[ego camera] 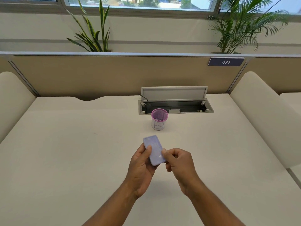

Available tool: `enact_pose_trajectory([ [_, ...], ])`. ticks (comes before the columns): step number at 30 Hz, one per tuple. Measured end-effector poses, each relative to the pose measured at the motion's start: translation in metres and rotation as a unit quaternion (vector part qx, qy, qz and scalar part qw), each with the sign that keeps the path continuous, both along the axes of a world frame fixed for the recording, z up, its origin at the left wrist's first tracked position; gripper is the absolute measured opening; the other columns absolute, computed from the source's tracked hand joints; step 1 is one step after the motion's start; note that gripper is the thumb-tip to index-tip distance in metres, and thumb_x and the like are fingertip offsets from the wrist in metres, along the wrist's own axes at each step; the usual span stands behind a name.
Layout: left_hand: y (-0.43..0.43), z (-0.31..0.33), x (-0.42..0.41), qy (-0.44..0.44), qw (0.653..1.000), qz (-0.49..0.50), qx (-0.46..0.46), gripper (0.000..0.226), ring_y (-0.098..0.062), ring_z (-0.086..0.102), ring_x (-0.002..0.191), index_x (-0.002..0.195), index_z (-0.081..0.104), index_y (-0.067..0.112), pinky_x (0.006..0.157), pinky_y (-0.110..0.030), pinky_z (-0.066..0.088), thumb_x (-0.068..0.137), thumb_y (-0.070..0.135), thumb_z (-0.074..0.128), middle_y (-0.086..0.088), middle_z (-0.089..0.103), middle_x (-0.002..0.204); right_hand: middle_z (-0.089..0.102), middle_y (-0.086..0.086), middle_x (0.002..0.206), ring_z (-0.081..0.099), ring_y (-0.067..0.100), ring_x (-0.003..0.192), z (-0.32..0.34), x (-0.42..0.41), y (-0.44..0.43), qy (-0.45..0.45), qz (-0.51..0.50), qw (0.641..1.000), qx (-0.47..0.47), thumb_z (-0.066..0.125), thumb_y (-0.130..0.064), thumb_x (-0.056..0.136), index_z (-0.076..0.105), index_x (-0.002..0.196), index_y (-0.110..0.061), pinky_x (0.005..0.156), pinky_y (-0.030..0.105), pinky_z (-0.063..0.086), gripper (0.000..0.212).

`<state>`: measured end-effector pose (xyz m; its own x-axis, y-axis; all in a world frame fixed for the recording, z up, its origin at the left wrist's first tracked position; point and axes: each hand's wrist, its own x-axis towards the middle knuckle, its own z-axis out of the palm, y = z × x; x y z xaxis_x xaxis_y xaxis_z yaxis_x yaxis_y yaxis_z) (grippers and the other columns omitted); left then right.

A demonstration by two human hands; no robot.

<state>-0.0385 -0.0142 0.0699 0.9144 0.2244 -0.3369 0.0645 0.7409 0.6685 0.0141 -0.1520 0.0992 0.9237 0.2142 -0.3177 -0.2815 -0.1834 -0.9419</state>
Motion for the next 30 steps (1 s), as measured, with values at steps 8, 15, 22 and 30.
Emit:
enact_pose_trajectory([
  [8,-0.003,-0.001,0.004,0.035,0.999,0.006,-0.013,0.041,-0.028,0.075,0.102,0.128,0.076,0.012,0.079,-0.039,0.064,0.106,0.041,0.055,-0.018,0.076,0.119,0.066,-0.002,0.065,0.054,0.012,0.055,0.004,0.003,0.007,0.019,0.033,0.999,-0.011,0.068,-0.029,0.099,0.07,0.083,-0.003,0.051,0.025,0.046,0.031],
  [15,-0.009,-0.004,0.004,0.078,0.996,0.031,-0.022,0.041,-0.024,0.081,0.092,0.114,0.083,0.023,0.069,-0.037,0.065,0.087,0.051,0.069,-0.01,0.082,0.111,0.065,-0.005,0.067,0.054,0.005,0.056,0.001,-0.001,0.008,0.0,0.048,0.999,-0.024,0.066,-0.021,0.101,0.067,0.077,-0.012,0.051,0.018,0.046,0.025],
  [22,-0.007,-0.003,0.003,0.068,0.997,0.017,-0.022,0.048,-0.03,0.082,0.096,0.123,0.079,0.019,0.069,-0.04,0.066,0.088,0.049,0.068,-0.014,0.082,0.117,0.073,-0.005,0.07,0.062,0.007,0.058,0.004,0.001,0.009,0.011,0.026,1.0,-0.01,0.069,-0.028,0.098,0.072,0.083,-0.011,0.053,0.022,0.051,0.022],
  [30,-0.011,-0.005,0.008,0.098,0.995,0.035,0.01,0.042,-0.027,0.083,0.084,0.103,0.086,0.022,0.067,-0.038,0.065,0.077,0.054,0.077,-0.011,0.084,0.1,0.067,0.0,0.069,0.058,0.0,0.049,0.009,0.01,0.018,-0.016,0.014,1.0,-0.014,0.068,-0.03,0.101,0.065,0.079,-0.012,0.046,0.013,0.046,0.028],
])
